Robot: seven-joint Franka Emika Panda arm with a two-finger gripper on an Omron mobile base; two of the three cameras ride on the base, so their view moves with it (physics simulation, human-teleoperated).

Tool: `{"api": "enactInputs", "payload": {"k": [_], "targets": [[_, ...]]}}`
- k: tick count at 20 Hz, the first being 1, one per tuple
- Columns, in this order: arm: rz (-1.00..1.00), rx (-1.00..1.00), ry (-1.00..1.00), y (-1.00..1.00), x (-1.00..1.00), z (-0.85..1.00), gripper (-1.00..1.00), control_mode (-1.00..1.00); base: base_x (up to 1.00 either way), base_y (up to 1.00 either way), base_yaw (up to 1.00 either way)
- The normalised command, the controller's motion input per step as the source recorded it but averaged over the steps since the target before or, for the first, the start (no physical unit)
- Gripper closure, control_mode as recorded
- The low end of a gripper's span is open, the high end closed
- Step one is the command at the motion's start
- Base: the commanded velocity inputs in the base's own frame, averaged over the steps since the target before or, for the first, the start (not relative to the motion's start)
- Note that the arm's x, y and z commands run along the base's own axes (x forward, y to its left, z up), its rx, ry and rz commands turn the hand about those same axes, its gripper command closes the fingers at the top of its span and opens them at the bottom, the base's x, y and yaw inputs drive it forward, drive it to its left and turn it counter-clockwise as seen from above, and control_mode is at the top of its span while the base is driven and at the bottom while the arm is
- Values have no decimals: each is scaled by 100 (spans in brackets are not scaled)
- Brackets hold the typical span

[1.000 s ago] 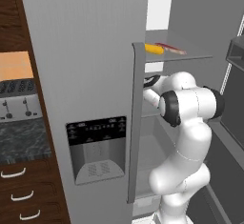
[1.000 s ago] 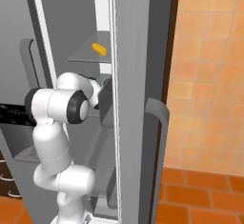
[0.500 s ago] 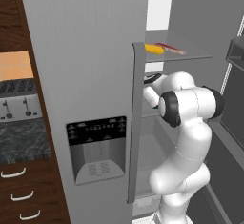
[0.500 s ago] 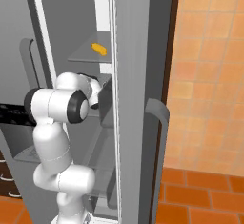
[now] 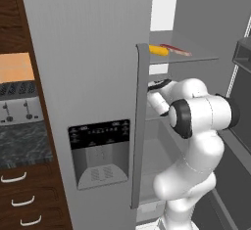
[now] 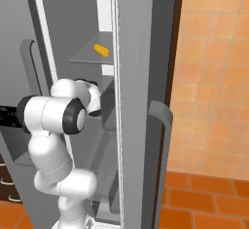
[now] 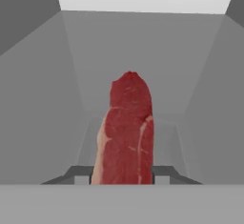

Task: Place one corn and one steak in each tupperware on the nearby counter, to pack two identical lunches.

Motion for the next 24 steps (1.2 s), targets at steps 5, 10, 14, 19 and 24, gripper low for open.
{"api": "enactInputs", "payload": {"k": [5,10,14,19,24], "targets": [[0,0,17,0,-52,93,100,-100,0,0,0],[0,-4,28,0,-20,100,100,-100,0,0,0],[0,0,4,2,0,100,100,-100,0,0,0],[0,6,0,0,-73,52,100,-100,0,0,0],[0,11,2,-4,-99,26,100,-100,0,0,0]]}}
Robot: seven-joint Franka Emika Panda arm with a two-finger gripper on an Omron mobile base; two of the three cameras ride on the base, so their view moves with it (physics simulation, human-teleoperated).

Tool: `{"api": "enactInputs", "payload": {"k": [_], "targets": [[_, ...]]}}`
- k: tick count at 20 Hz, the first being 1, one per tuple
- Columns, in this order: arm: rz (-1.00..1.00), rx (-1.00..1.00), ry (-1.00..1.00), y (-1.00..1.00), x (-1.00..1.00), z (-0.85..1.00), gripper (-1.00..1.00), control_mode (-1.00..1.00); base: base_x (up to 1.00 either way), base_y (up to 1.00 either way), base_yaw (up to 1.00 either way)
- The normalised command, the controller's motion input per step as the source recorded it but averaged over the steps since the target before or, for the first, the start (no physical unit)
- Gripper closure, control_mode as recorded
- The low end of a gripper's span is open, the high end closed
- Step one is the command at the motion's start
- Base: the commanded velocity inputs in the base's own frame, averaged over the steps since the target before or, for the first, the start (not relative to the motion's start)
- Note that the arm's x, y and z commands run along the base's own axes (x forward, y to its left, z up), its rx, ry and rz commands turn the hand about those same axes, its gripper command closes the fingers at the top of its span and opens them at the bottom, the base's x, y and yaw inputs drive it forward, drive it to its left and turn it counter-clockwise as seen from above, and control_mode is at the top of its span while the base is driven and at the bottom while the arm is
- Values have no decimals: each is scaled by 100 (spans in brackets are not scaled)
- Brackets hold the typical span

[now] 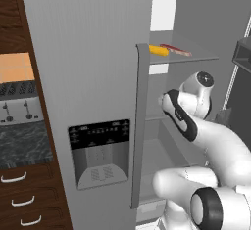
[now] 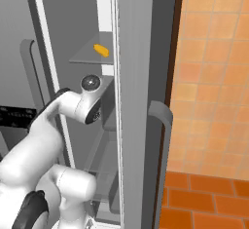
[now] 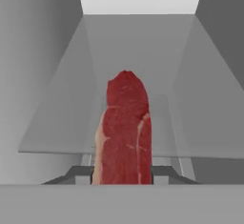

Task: Place one corn and one steak in each tupperware on the nearby counter, to pack two identical lunches.

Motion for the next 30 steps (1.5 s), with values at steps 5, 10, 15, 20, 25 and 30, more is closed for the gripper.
{"api": "enactInputs", "payload": {"k": [5,10,15,20,25,30], "targets": [[0,0,12,0,-97,55,100,-100,0,0,0],[-1,-1,17,0,-70,10,100,-100,0,0,0],[-1,0,1,0,-62,0,100,-100,0,0,0],[0,0,0,0,-69,-1,100,-100,0,0,0],[0,0,0,0,-32,0,100,100,-53,4,0],[0,0,0,0,0,0,100,100,-46,89,0]]}}
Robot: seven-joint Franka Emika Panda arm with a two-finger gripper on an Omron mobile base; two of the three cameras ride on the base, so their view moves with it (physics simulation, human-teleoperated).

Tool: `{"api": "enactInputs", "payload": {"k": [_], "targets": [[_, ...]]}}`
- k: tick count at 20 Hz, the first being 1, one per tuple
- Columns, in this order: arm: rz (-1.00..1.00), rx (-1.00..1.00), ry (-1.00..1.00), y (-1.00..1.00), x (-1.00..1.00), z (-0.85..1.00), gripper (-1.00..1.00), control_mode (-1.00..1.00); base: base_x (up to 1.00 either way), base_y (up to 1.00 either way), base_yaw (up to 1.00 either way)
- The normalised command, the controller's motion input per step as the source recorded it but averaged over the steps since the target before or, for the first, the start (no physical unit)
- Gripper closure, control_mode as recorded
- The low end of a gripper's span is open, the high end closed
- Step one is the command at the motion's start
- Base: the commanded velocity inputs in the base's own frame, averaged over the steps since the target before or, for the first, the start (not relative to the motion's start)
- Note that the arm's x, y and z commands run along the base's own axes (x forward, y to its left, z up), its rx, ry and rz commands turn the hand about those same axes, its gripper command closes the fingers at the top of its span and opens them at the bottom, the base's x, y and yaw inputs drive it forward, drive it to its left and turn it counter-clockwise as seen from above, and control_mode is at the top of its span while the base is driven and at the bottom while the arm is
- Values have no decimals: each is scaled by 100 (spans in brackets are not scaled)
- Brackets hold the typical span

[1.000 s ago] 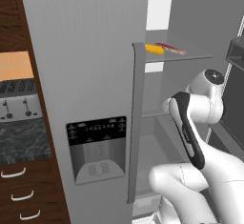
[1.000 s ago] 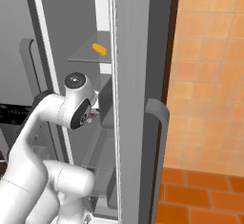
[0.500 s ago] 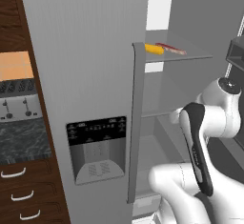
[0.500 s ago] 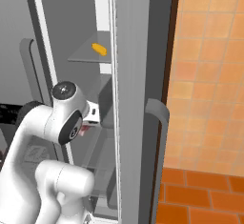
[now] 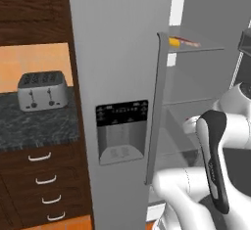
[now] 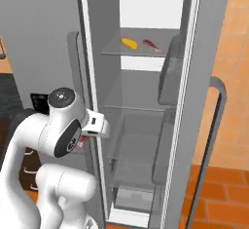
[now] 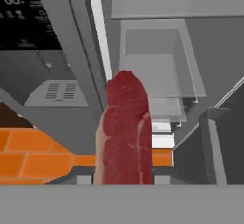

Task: Place one corn and one steak in each tupperware on the nearby counter, to pack two identical lunches.

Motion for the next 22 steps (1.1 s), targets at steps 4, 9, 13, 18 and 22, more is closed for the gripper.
{"api": "enactInputs", "payload": {"k": [4,9,13,18,22], "targets": [[0,0,0,0,0,0,100,100,-30,100,1],[0,0,0,0,0,0,100,100,-25,100,0],[0,0,0,0,0,0,100,100,-14,100,0],[0,0,0,0,0,0,100,100,-1,100,0],[0,0,0,0,0,0,100,100,6,100,0]]}}
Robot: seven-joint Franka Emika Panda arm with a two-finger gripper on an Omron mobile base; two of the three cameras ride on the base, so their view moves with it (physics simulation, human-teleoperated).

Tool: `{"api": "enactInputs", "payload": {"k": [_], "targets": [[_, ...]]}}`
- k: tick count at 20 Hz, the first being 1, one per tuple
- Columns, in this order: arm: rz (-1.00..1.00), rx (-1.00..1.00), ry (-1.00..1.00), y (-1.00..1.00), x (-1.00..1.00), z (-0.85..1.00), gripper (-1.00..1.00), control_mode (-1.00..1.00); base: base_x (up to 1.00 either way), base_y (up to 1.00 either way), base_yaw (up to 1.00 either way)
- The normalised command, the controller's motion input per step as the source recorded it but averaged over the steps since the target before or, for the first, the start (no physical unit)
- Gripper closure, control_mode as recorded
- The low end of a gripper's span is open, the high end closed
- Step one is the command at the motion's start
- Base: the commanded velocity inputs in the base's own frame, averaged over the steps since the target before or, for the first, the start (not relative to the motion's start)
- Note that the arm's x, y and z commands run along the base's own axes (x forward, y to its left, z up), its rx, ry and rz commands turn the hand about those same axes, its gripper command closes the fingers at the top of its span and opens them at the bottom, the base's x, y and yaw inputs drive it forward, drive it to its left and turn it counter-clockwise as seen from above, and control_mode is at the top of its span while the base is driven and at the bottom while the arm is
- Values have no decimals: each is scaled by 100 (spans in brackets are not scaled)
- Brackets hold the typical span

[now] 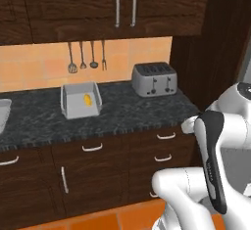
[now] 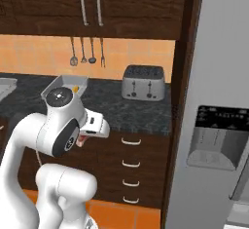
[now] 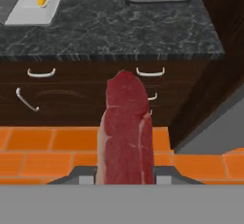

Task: Place one corn and one steak in each tupperware on the nearby counter, to pack two identical lunches.

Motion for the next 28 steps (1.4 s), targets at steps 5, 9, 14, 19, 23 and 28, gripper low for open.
{"api": "enactInputs", "payload": {"k": [5,9,14,19,23,28], "targets": [[0,0,0,0,0,0,100,100,47,93,0],[0,0,0,0,0,0,100,100,77,73,0],[0,0,0,0,0,0,100,100,48,56,0],[0,0,0,0,0,0,100,100,51,43,0],[0,0,0,0,0,0,100,100,62,28,0],[0,0,0,12,15,-3,100,-100,31,17,0]]}}
